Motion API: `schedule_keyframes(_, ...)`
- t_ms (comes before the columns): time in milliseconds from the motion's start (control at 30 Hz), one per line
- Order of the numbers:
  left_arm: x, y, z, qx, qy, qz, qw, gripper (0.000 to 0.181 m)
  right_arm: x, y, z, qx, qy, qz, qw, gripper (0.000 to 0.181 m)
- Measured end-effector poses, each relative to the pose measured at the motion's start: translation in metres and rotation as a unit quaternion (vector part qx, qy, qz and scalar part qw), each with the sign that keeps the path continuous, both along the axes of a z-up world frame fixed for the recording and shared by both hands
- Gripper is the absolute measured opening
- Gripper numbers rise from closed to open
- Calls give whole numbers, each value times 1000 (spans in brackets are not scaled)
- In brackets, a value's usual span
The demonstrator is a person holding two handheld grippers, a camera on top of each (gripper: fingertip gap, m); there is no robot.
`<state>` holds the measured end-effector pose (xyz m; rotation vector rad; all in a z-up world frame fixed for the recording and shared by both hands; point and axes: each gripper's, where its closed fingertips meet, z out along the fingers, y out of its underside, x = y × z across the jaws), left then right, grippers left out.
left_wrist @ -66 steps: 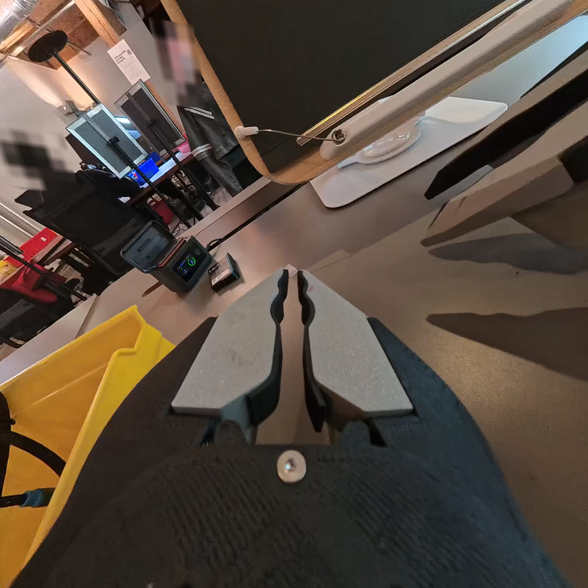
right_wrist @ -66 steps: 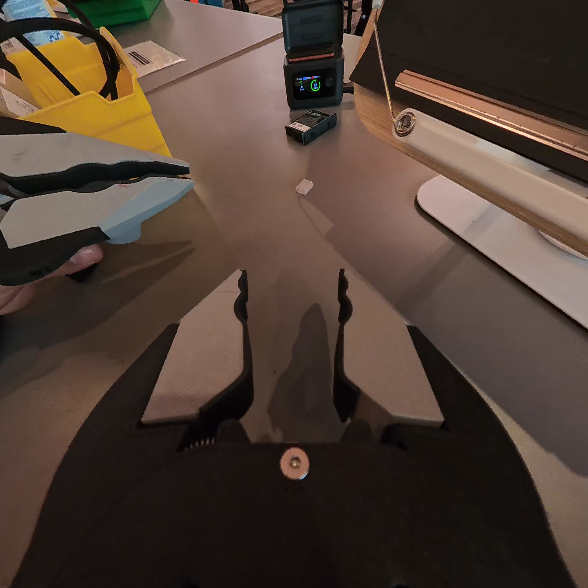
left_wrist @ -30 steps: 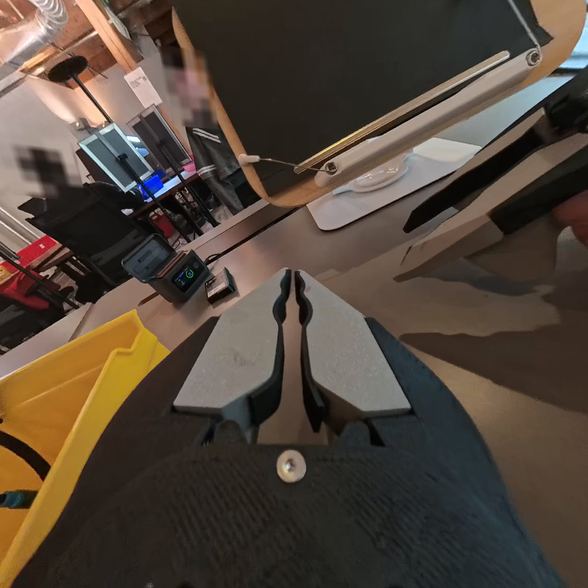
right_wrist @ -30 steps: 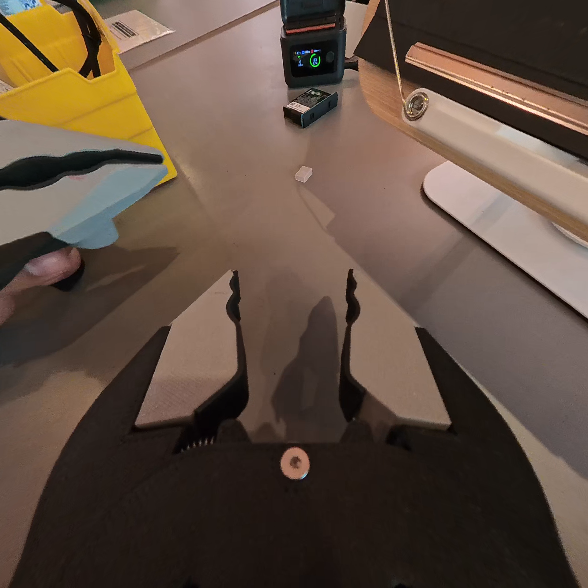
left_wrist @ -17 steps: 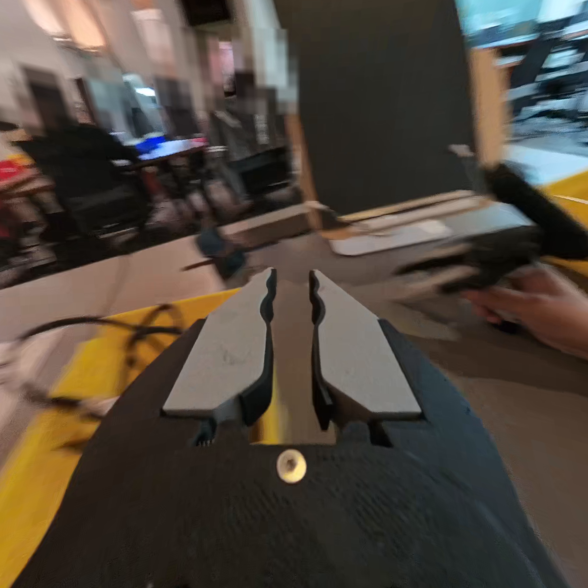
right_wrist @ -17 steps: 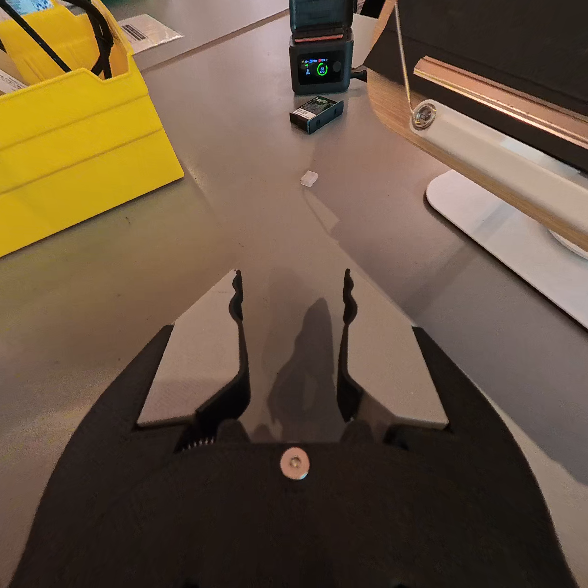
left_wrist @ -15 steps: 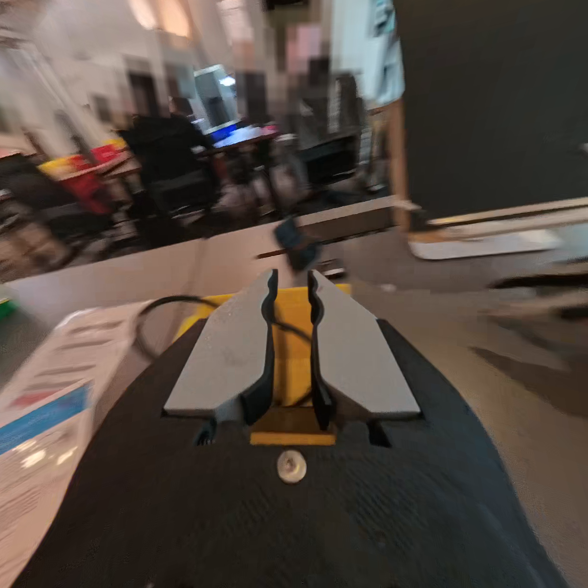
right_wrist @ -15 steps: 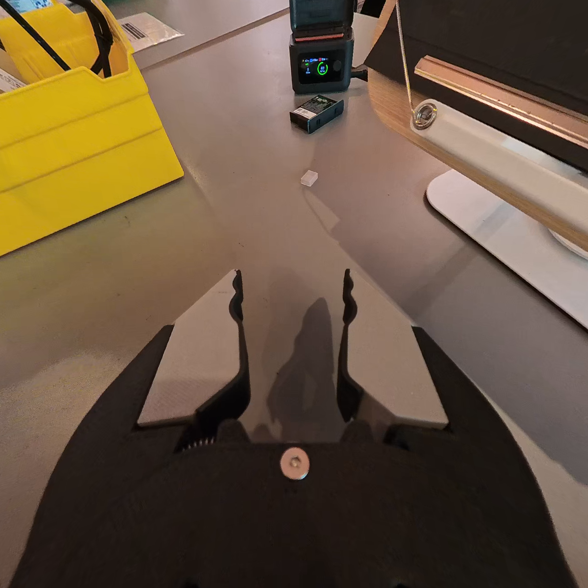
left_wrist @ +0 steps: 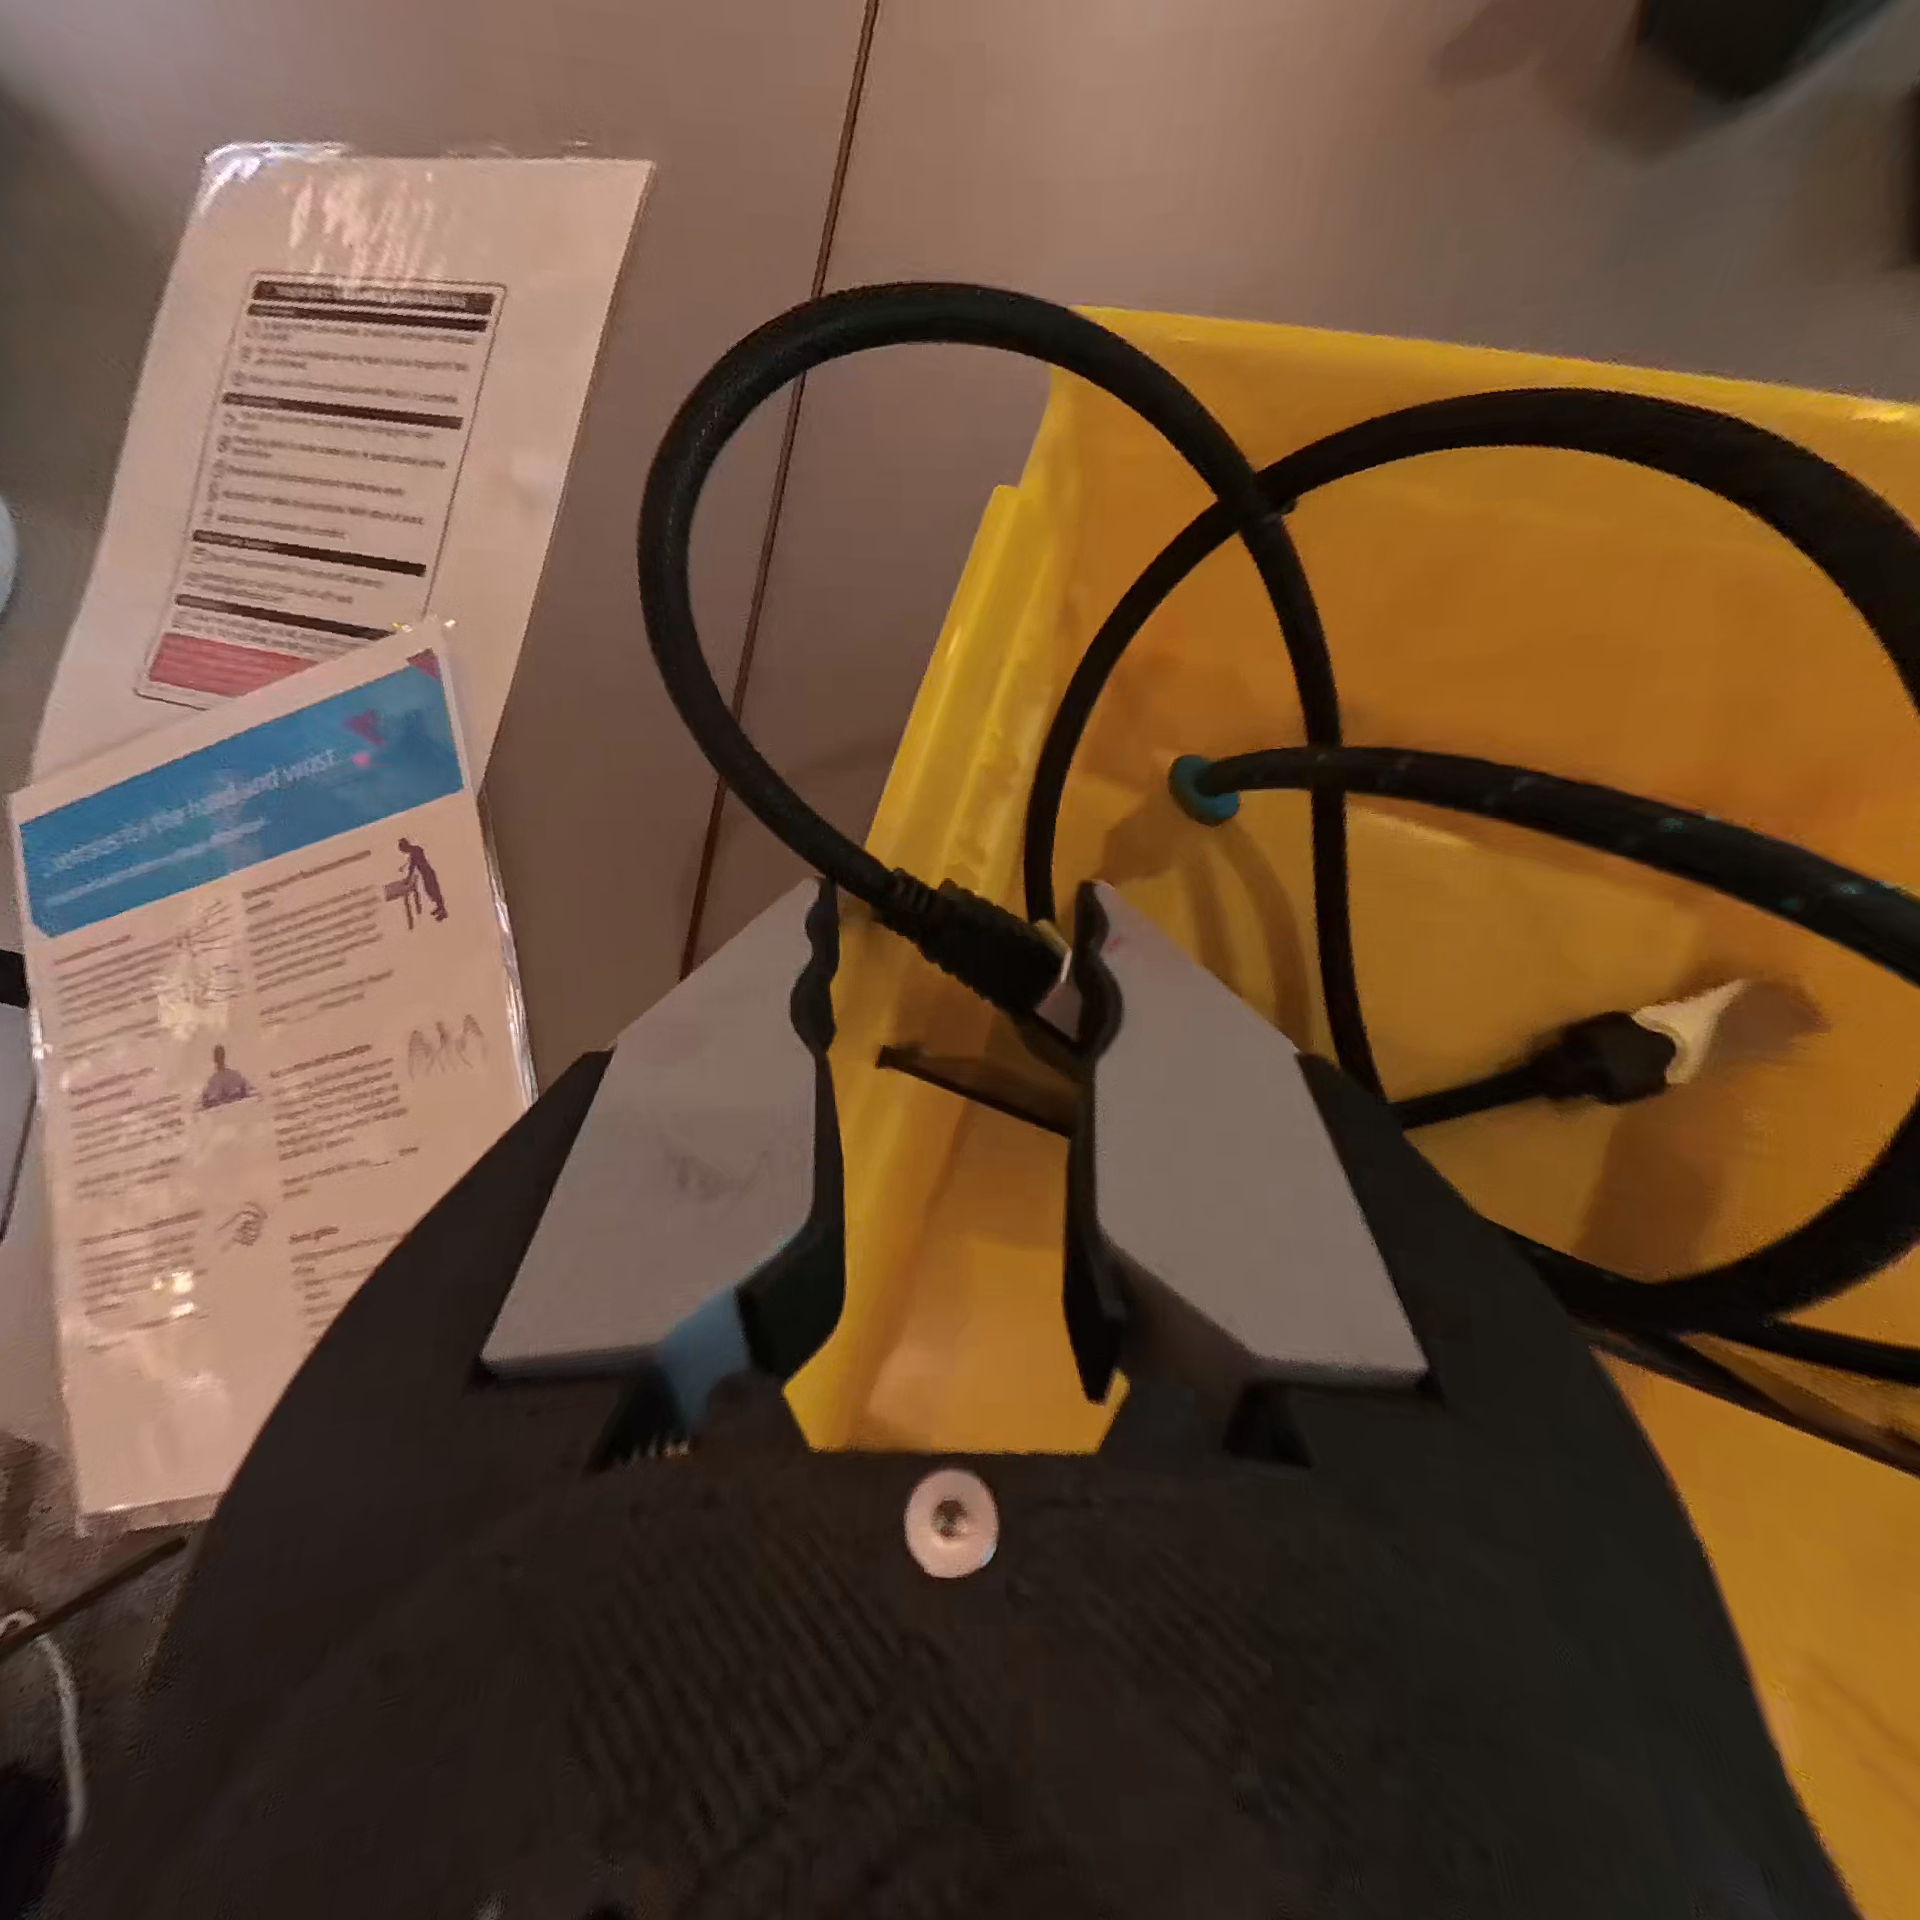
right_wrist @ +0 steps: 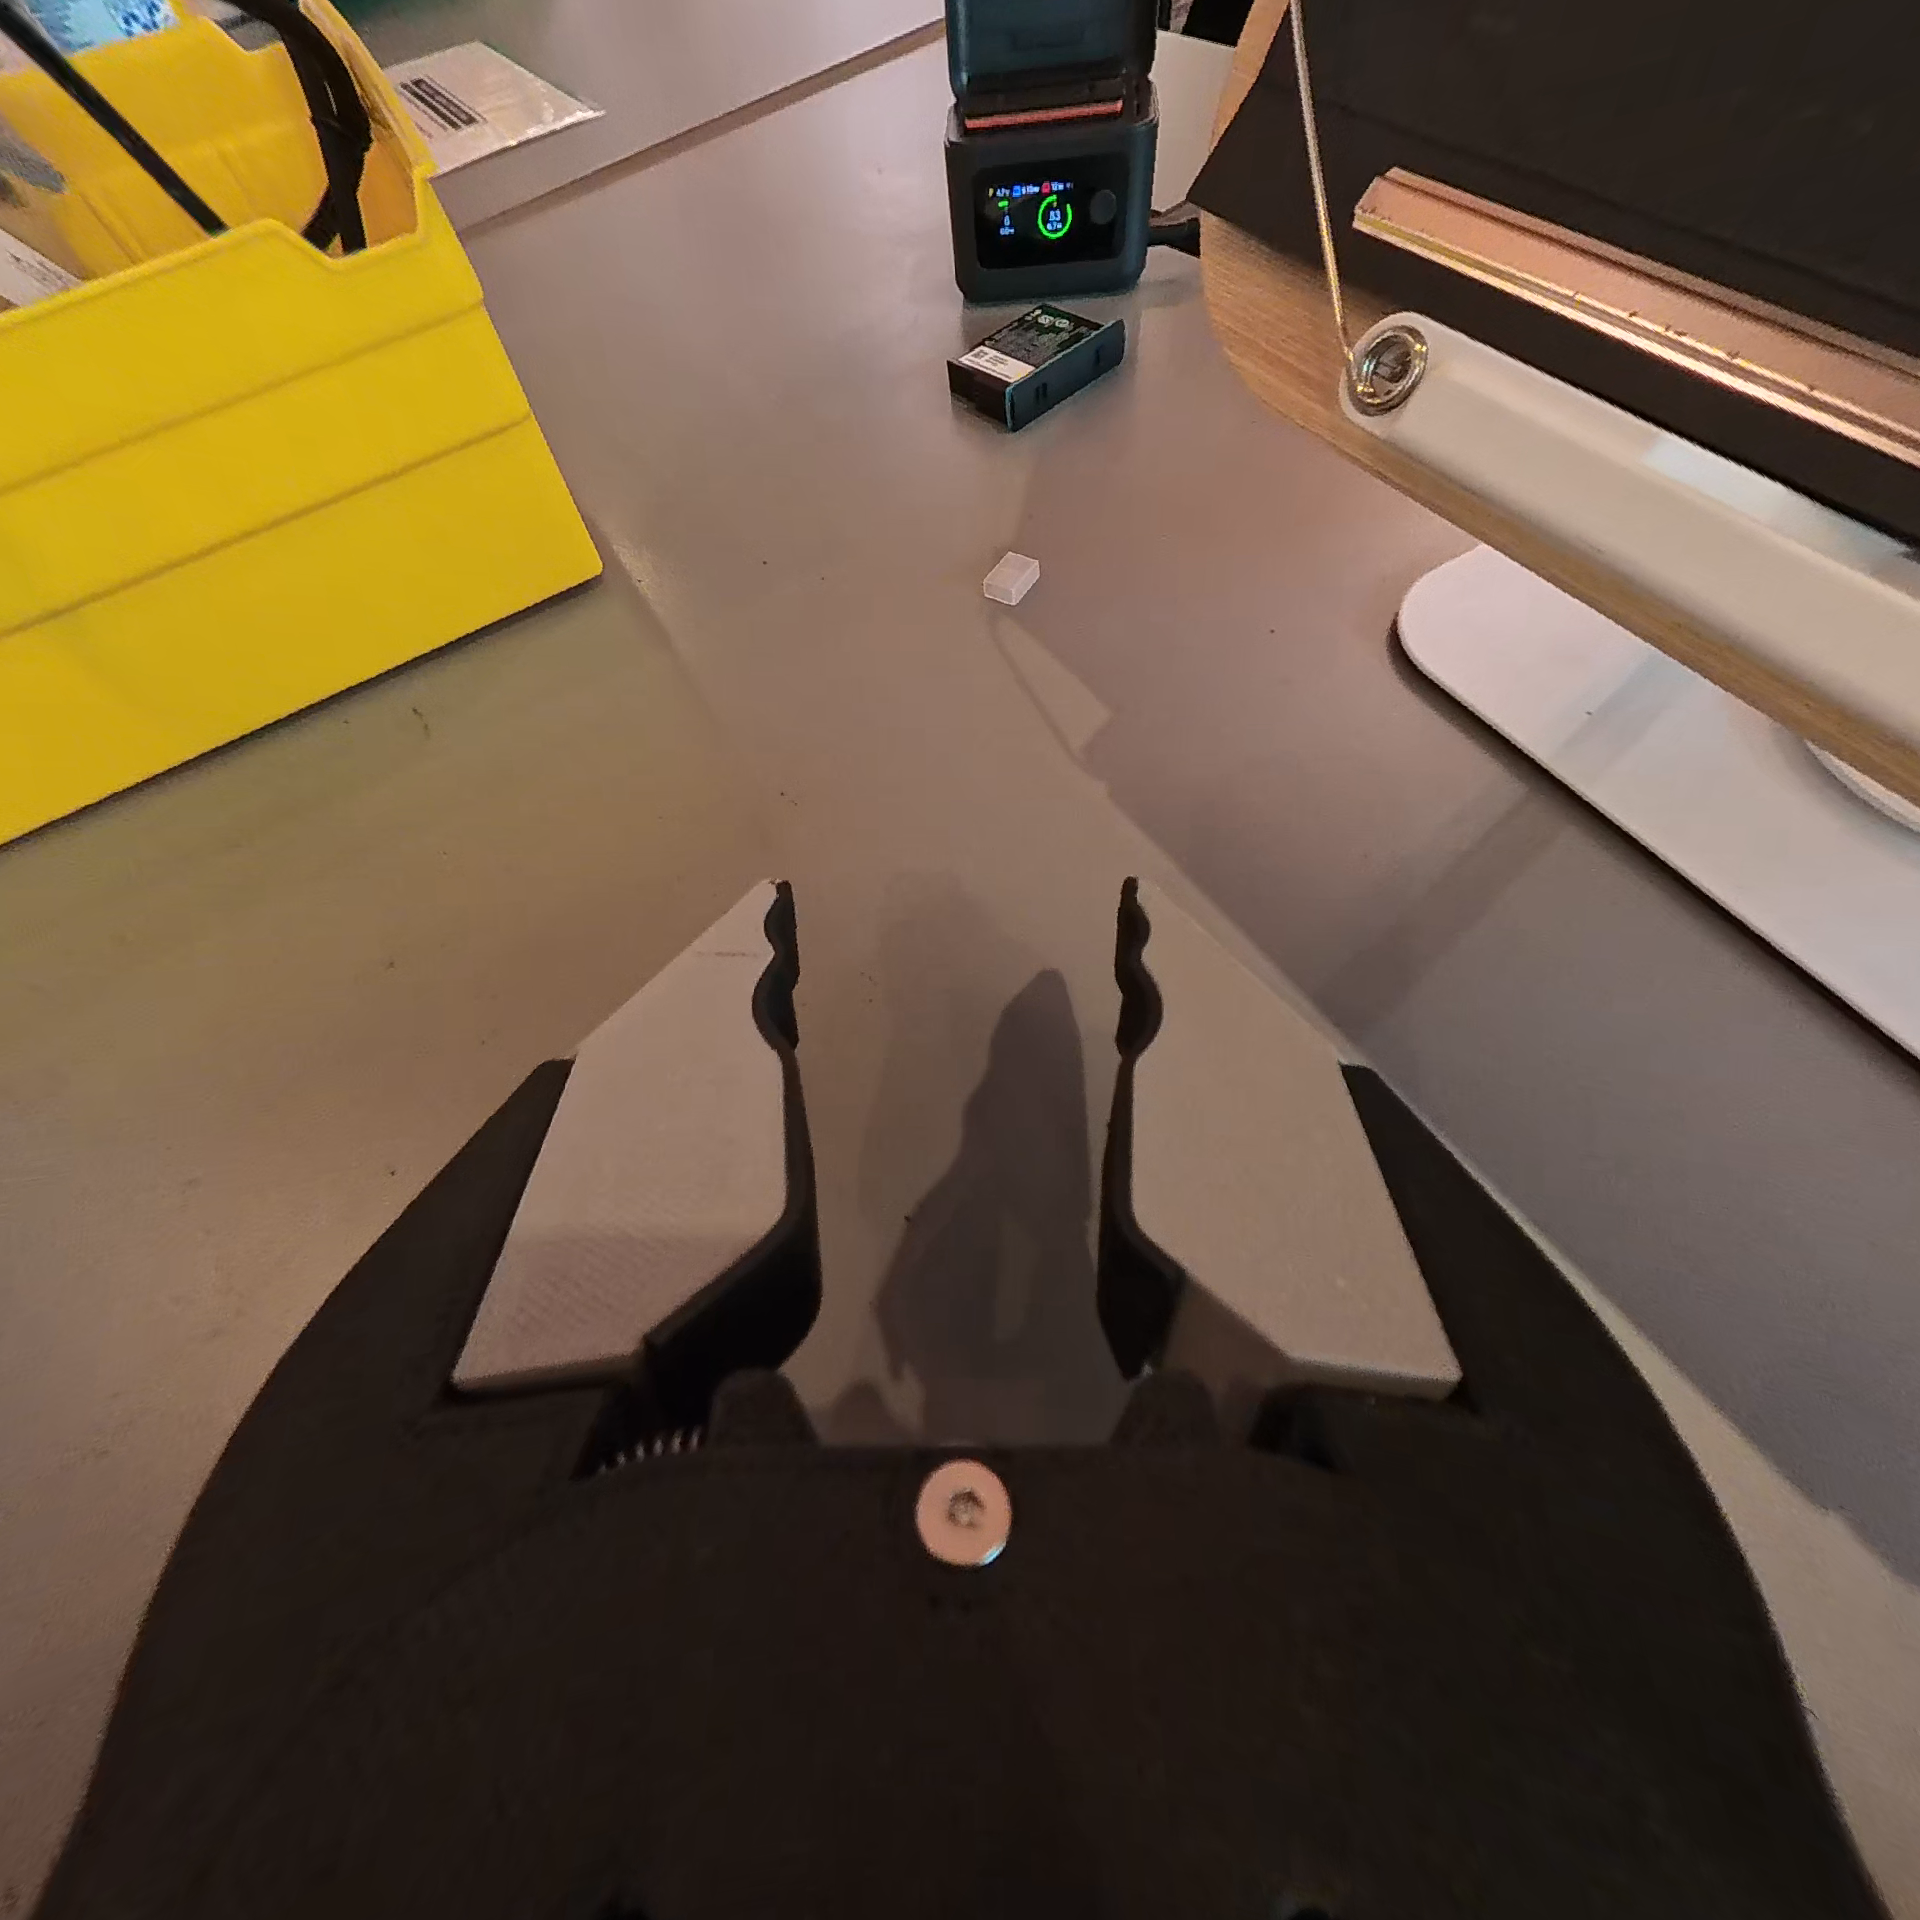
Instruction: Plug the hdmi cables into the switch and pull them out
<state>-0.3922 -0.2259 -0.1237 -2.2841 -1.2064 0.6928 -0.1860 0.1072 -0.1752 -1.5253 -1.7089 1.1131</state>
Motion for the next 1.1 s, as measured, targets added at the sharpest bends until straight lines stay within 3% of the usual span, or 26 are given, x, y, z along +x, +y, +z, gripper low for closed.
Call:
schedule_keyframes(167,-2,1,3,-24,-3,-10,1000,35,0,-2,-1,6,-4,4,1000,58)
schedule_keyframes(567,-4,3,31,9,71,-11,997,28,1,-5,0,10,0,9,1000,56)
schedule_keyframes(800,0,29,97,9,202,-69,977,19,1,-3,0,-1,-1,7,1000,56)
schedule_keyframes(967,7,44,145,-35,315,-98,943,18,1,-4,0,2,1,7,1000,56)
schedule_keyframes(1100,20,57,190,-22,380,-110,918,16,1,-3,1,-1,0,7,1000,55)
